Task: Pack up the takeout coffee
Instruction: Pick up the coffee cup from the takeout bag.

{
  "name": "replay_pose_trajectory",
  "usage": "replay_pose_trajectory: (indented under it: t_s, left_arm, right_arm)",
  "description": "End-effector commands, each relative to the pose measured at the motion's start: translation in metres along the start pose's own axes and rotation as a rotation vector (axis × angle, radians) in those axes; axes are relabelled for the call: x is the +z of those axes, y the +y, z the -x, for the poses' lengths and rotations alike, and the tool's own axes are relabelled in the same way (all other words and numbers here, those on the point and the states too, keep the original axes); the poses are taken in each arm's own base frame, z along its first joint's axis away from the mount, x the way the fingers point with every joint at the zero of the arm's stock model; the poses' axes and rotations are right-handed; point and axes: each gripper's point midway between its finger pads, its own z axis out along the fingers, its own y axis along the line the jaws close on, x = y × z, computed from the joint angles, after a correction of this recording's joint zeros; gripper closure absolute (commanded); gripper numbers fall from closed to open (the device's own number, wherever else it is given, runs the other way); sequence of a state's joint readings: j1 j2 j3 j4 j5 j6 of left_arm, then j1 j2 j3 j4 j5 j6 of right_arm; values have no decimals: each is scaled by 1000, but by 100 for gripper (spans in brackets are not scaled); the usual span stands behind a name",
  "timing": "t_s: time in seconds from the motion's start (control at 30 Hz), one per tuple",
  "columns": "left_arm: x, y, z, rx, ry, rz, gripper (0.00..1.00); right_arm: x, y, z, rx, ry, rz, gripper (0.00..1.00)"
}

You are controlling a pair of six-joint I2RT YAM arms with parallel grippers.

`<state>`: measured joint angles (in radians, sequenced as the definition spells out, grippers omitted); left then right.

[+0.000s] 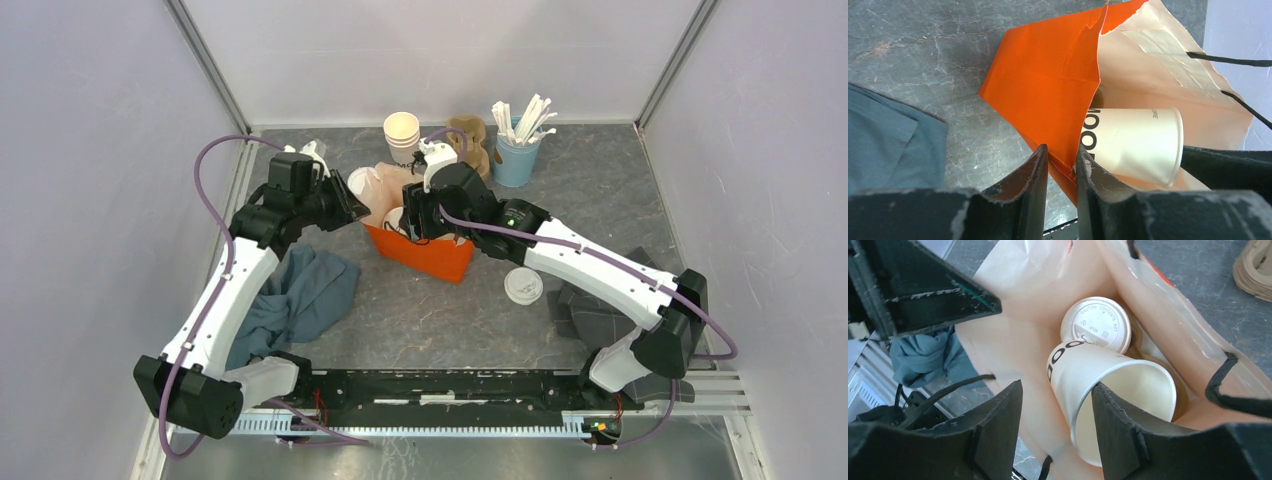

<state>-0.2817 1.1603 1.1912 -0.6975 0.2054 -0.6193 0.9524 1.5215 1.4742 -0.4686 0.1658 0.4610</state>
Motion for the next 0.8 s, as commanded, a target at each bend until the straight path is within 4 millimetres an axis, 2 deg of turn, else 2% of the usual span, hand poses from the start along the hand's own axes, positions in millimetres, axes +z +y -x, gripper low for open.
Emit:
replay_pose_trajectory:
  t_s: [0.0, 0.13, 0.33, 0.47, 0.77]
  left_arm:
    - [-4, -16, 1, -41, -11, -82, 69]
    - [-5, -17, -4, -61, -5, -97, 71]
    - [-8, -18, -4, -70, -11, -104, 72]
    - [-9, -19, -1, -75, -25, -105, 72]
    - [-16, -19, 7, -81, -55, -83, 74]
  right_arm:
    - [7, -13, 10, 83, -43, -97, 43]
    - [9, -16, 15, 78, -59, -126, 53]
    - [10, -7, 30, 23, -79, -93, 92]
    - [5, 8, 47, -19, -119, -38, 96]
    - [-6, 41, 77, -95, -184, 97, 97]
